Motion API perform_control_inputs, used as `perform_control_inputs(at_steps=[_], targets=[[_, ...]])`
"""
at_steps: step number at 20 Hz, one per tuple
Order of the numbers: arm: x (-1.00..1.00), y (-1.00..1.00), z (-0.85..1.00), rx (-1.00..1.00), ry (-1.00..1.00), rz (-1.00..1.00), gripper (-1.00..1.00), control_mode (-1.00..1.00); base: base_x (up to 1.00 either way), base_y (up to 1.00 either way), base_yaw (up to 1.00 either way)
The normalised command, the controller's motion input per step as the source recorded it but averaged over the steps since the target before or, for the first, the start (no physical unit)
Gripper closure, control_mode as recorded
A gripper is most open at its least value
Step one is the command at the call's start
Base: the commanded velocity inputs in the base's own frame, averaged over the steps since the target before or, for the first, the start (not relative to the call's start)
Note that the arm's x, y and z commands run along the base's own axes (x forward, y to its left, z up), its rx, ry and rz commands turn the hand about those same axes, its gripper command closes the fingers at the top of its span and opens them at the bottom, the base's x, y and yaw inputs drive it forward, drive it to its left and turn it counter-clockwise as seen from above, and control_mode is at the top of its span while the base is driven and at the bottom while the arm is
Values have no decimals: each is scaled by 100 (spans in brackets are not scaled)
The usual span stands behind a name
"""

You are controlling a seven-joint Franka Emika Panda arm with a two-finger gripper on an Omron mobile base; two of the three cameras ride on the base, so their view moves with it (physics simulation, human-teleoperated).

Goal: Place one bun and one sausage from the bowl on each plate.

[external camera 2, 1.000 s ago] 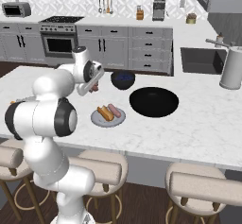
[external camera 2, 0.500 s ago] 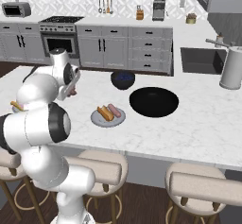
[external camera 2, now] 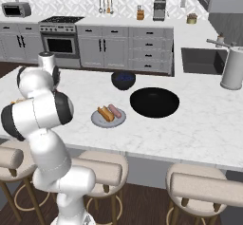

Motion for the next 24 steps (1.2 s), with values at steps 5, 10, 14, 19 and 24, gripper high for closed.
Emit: perform_control_inputs(at_steps=[5,10,14,19,24], targets=[[50,93,-41,0,16,8,100,-100,0,0,0],[27,86,-6,0,15,0,100,-100,0,0,0],[12,50,-39,-2,16,-1,100,-100,0,0,0],[28,19,-30,-1,3,-7,100,-100,0,0,0],[37,19,-25,0,0,-10,100,-100,0,0,0]])
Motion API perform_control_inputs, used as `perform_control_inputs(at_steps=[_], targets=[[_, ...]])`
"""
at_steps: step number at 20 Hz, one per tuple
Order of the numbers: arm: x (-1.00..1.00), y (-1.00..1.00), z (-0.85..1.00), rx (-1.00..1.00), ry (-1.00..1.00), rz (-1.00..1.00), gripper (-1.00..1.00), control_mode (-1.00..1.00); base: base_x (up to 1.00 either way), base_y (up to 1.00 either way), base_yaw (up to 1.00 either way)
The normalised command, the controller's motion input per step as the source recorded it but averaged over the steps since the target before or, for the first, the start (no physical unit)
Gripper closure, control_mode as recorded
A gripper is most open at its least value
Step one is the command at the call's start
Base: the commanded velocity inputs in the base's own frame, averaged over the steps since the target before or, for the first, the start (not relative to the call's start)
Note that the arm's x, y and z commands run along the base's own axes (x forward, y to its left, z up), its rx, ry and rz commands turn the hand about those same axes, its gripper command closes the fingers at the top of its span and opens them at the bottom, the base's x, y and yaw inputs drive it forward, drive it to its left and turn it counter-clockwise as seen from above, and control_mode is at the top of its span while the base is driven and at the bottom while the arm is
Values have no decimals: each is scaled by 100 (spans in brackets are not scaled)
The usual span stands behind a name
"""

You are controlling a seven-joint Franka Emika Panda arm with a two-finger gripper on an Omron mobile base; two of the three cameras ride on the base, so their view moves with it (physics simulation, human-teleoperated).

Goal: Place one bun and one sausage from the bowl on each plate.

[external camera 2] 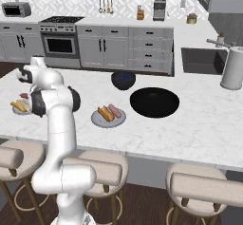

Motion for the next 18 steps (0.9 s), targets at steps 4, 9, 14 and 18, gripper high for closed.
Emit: perform_control_inputs(at_steps=[4,9,14,18], targets=[[32,33,-70,0,0,-6,100,-100,0,0,0],[1,28,-31,0,0,-6,100,-100,0,0,0],[3,15,-1,0,1,-9,100,-100,0,0,0],[-4,0,0,0,1,-10,-100,-100,0,0,0]])
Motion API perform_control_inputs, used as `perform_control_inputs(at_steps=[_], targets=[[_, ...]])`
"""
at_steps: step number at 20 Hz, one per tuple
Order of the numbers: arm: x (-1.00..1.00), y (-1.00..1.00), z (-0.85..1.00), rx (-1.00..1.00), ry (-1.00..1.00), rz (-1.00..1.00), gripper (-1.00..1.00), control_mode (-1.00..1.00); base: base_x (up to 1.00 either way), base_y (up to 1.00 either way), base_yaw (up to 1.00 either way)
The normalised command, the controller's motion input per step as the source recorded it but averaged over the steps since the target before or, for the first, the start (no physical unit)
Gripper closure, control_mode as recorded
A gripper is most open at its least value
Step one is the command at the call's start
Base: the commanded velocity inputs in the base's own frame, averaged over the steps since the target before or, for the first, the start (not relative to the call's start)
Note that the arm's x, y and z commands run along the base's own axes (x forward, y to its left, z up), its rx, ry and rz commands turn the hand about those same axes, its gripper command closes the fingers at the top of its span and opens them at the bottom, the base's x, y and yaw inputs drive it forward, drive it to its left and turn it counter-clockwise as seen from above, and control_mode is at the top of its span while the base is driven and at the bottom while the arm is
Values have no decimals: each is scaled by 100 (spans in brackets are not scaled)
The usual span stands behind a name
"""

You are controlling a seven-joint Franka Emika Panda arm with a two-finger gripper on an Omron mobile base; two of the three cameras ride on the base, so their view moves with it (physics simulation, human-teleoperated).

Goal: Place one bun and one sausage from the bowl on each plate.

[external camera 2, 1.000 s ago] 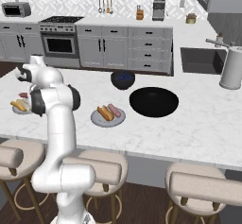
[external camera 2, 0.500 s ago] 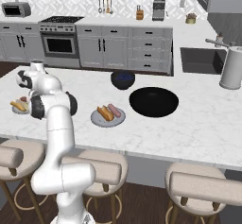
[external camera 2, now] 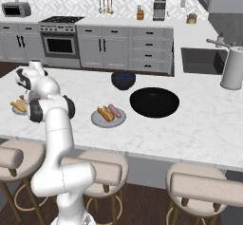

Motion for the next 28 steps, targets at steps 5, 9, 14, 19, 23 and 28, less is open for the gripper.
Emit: perform_control_inputs(at_steps=[5,9,14,19,23,28], targets=[[-45,-6,0,0,-4,-5,-100,-100,0,0,0],[-69,-59,9,0,-14,-6,-100,-100,0,0,0],[-100,-99,16,0,-19,-7,-100,-100,0,0,0],[-98,-89,2,4,-20,-5,-100,-100,0,0,0],[-86,-60,0,8,-13,0,-100,-100,0,0,0],[-75,-69,32,1,-8,-3,-100,-100,0,0,0]])
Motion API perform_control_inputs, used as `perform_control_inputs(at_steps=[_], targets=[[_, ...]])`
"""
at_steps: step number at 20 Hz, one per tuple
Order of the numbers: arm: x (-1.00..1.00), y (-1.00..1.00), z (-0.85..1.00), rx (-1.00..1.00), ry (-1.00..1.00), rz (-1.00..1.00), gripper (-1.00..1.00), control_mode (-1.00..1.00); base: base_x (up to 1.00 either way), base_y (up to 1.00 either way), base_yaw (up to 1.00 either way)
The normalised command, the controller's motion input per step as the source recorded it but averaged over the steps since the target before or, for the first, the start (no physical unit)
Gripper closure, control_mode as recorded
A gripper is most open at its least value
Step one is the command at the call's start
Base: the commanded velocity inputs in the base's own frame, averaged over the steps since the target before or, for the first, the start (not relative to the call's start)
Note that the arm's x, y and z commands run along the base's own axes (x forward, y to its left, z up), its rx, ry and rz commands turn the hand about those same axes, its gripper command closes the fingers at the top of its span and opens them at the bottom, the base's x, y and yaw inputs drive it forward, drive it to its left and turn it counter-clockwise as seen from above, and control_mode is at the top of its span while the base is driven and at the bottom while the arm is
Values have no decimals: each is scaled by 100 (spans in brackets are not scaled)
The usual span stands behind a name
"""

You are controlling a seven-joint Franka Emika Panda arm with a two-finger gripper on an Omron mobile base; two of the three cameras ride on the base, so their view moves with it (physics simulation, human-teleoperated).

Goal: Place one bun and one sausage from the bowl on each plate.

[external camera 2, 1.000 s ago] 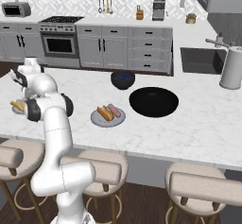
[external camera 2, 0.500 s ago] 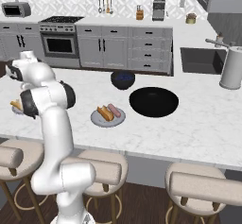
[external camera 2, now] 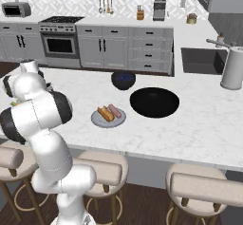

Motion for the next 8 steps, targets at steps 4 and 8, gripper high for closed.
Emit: perform_control_inputs(at_steps=[4,8], targets=[[-66,-62,54,0,0,-9,-100,-100,0,0,0],[-24,-41,83,0,-2,-9,-100,-100,0,0,0]])
